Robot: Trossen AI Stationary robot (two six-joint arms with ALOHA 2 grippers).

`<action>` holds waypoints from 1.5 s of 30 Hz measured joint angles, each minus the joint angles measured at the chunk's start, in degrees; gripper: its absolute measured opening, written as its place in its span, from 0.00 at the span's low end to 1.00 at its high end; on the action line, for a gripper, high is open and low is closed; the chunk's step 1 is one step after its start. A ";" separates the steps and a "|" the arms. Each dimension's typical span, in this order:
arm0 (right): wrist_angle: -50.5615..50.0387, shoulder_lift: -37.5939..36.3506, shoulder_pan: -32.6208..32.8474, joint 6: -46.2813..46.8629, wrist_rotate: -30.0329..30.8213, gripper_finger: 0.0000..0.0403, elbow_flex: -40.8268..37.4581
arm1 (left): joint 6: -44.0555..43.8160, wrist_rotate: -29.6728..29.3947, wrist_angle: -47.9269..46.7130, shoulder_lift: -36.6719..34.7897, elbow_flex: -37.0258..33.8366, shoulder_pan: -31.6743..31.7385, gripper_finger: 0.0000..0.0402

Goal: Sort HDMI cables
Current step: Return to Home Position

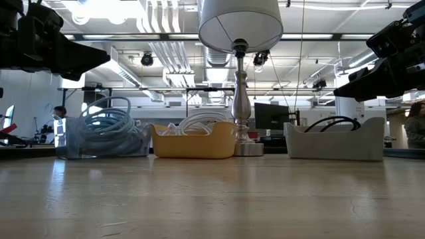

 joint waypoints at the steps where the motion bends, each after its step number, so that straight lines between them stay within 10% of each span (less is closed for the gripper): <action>1: 0.00 0.00 0.00 0.03 0.00 0.17 0.00 | 0.00 0.00 0.00 0.02 0.00 -0.01 0.30; 45: 0.00 0.00 0.00 0.09 0.00 0.19 0.04 | 0.02 0.02 0.00 0.02 0.00 -0.02 0.30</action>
